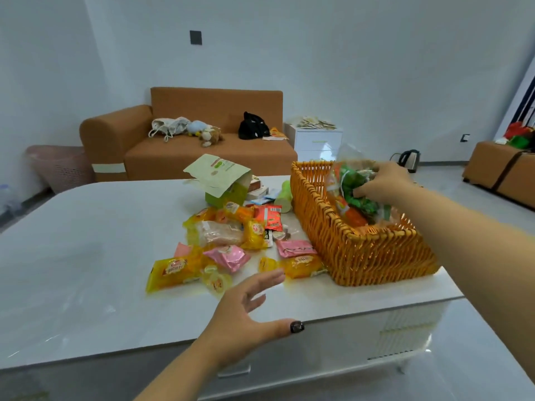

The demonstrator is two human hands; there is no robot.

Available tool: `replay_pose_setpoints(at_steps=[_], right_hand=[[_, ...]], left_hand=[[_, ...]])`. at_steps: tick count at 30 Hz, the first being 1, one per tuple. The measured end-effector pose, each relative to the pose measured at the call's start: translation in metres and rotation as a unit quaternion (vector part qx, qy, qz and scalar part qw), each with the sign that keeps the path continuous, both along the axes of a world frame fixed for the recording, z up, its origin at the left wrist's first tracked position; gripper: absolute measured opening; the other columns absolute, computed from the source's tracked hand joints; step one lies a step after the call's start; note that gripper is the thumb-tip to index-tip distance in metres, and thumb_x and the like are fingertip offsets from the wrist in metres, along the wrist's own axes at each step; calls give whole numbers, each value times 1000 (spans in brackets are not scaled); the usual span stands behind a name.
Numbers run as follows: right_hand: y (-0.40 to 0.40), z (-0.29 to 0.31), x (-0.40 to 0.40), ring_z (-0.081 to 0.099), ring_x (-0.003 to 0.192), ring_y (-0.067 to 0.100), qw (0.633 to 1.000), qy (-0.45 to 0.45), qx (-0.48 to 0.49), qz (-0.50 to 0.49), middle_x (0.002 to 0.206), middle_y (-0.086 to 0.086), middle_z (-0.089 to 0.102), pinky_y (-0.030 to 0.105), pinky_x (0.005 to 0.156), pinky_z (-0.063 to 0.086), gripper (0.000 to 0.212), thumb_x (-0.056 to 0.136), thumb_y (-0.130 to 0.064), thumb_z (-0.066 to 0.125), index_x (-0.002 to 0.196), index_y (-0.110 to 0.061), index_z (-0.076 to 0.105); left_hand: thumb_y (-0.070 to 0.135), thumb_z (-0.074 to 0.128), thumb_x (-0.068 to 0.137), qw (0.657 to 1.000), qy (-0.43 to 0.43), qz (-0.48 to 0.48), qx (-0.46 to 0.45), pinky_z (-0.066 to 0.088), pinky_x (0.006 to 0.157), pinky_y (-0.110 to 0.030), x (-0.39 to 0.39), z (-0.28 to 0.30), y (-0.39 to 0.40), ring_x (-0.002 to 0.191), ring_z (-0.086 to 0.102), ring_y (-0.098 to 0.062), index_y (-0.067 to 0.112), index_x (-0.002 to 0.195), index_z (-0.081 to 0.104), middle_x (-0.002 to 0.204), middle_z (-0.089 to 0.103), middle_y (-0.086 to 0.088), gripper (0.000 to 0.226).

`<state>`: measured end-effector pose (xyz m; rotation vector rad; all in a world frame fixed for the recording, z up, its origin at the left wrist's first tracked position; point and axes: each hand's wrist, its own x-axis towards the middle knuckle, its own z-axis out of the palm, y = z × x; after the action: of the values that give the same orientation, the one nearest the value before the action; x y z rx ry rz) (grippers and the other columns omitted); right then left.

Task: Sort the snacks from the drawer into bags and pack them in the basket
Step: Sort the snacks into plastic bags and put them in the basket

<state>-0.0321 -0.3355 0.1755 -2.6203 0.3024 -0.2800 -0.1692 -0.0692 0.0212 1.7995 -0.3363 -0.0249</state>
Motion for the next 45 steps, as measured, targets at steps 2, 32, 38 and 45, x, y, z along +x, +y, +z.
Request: replay_pose_setpoints(at_steps=[2,32,38,45], right_hand=[[9,11,8,56,82,24,996,75,-55,6,102,11,55,31,64,49,72,74,-28,81,132,-4,47],[22,-26,13,56,60,21,980,165,-107,-29,80,15,53,23,48,47,35,92,-15,60,119,3,48],[34,-17,21,65,73,34,974,191,-121,-5,93,23,55,37,57,60,49,87,-9,67,129,4,45],[40,-23,17,57,90,30,972,191,-135,12,93,16,49,34,81,55,48,96,-16,52,137,3,37]], left_hand=[[41,90,60,1000,5,-18,16,42,107,-28,0,-1,-1,124,53,3,36,128,57,125,64,23,76],[25,88,68,994,48,-64,75,51,94,-22,-3,8,21,104,68,-6,33,131,49,107,73,13,74],[25,88,68,996,34,-55,65,51,95,-25,0,12,23,104,68,-7,31,132,49,106,74,12,75],[24,88,69,996,37,-49,70,52,95,-27,3,10,28,103,68,-7,31,131,50,105,74,11,73]])
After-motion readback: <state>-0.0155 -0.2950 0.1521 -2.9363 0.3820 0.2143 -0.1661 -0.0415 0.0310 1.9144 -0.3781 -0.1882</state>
